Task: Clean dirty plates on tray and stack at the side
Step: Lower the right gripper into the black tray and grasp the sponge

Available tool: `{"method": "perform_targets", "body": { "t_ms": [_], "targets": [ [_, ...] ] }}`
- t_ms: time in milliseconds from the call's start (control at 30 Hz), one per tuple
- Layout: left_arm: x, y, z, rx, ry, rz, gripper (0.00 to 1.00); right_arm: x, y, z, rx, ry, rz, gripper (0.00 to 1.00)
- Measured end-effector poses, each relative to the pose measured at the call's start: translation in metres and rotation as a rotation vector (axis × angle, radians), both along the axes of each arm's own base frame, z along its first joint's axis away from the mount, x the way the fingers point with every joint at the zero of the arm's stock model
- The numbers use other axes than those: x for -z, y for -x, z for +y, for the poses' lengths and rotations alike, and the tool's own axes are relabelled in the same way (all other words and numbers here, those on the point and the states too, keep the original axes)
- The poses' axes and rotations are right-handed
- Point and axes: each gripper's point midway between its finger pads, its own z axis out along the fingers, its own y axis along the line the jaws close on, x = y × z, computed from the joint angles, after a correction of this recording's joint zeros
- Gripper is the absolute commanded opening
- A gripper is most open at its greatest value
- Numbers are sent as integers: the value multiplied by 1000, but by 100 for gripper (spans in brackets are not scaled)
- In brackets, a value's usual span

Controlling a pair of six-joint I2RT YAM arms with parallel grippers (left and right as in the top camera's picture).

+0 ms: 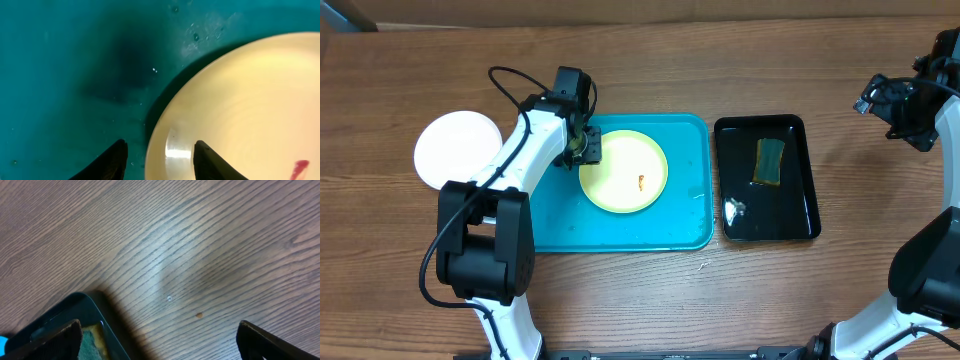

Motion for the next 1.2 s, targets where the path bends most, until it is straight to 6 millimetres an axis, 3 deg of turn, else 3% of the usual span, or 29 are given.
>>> {"method": "perform_targets", "body": {
  "t_ms": [133, 167, 233, 400, 533, 567, 600, 667, 833, 1033, 1200],
  "targets": [
    [13, 3, 1, 1, -1, -6, 43, 0, 0, 0, -1, 0, 0, 100],
    [16, 3, 1, 2, -1, -11, 30, 0, 0, 0, 0, 0, 0, 100],
    [24, 9, 2, 3, -3, -3, 21, 0, 0, 0, -1, 0, 0, 100],
    [27, 10, 3, 9, -8, -1, 22, -3, -8, -3, 0, 12, -34, 100],
    [27, 10, 3, 9, -8, -1, 10, -11, -23, 3, -5, -30, -110, 100],
    [27, 10, 3, 12, -9, -1, 6, -9, -20, 11, -16, -73, -97, 95],
    [27, 10, 3, 13, -9, -1, 4, -8, -15, 26, -39, -155, -82, 80],
    [26, 11, 3, 11, -1, 4, 4, -15, -17, 55, -106, -307, -114, 77],
    [26, 14, 2, -5, 8, 15, 4, -11, 2, 108, -202, -407, -12, 75],
    [26, 15, 2, -8, 8, 19, 5, 12, 30, 177, -382, -201, 177, 77],
    [26, 15, 2, -9, 8, 19, 5, 40, 41, 200, -470, -1, 232, 70]
  ]
}}
